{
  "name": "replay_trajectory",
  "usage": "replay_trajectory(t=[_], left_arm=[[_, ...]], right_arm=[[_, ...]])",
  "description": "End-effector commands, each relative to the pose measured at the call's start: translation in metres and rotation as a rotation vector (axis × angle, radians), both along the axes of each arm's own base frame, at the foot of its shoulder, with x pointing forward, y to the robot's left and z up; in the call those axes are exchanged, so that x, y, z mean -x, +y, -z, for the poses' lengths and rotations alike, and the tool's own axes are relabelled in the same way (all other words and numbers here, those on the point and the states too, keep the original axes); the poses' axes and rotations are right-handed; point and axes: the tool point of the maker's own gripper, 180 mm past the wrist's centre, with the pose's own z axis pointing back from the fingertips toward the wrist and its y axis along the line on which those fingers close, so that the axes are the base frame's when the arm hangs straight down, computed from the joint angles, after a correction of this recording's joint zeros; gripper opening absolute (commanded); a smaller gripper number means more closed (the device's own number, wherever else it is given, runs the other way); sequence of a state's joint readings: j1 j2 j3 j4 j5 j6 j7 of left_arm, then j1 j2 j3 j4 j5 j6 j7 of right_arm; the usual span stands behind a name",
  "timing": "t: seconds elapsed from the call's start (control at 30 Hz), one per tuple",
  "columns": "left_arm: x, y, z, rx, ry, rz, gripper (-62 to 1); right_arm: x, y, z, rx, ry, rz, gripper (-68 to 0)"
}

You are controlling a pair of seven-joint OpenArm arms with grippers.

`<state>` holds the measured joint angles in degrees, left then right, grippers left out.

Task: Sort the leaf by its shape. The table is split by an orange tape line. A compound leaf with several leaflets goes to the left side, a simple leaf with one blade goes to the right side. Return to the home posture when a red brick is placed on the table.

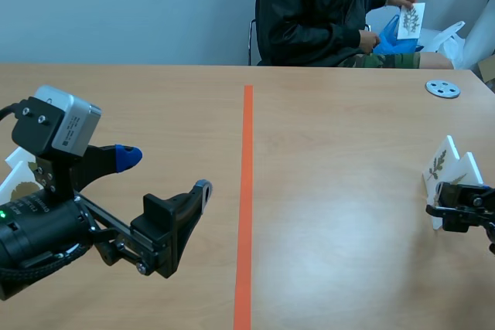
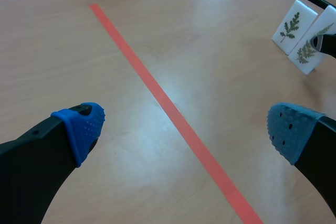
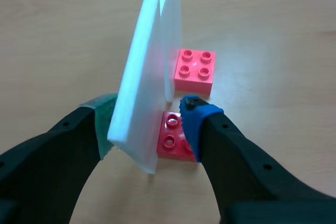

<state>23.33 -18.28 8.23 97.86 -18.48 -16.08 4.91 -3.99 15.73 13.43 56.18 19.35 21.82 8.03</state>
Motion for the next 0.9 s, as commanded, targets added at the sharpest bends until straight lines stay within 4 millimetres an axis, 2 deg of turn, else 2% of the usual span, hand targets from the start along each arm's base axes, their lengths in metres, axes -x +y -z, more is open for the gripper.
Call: replay_trajectory(t=[0.0,0.13,0.33,0.43,0.67,0.87], left_arm=[[0.000,0.000,-0.007,0.018,-0.020,-0.002,1.4],[0.000,0.000,-0.007,0.018,-0.020,-0.002,1.4],[0.000,0.000,-0.007,0.018,-0.020,-0.002,1.4],[0.000,0.000,-0.007,0.018,-0.020,-0.002,1.4],[0.000,0.000,-0.007,0.017,-0.020,-0.002,1.4],[0.000,0.000,-0.007,0.017,-0.020,-0.002,1.4]], right_arm=[[-0.009,-0.006,-0.017,0.017,-0.049,-0.002,-37.3],[-0.014,-0.003,-0.028,0.024,-0.077,-0.018,-27.5],[-0.024,-0.002,-0.050,0.057,-0.104,-0.035,-5.4],[-0.028,-0.001,-0.064,0.076,-0.113,-0.047,0.3],[-0.022,0.028,-0.102,0.100,-0.175,-0.167,0.4],[-0.005,0.059,-0.119,0.095,-0.175,-0.280,0.4]])
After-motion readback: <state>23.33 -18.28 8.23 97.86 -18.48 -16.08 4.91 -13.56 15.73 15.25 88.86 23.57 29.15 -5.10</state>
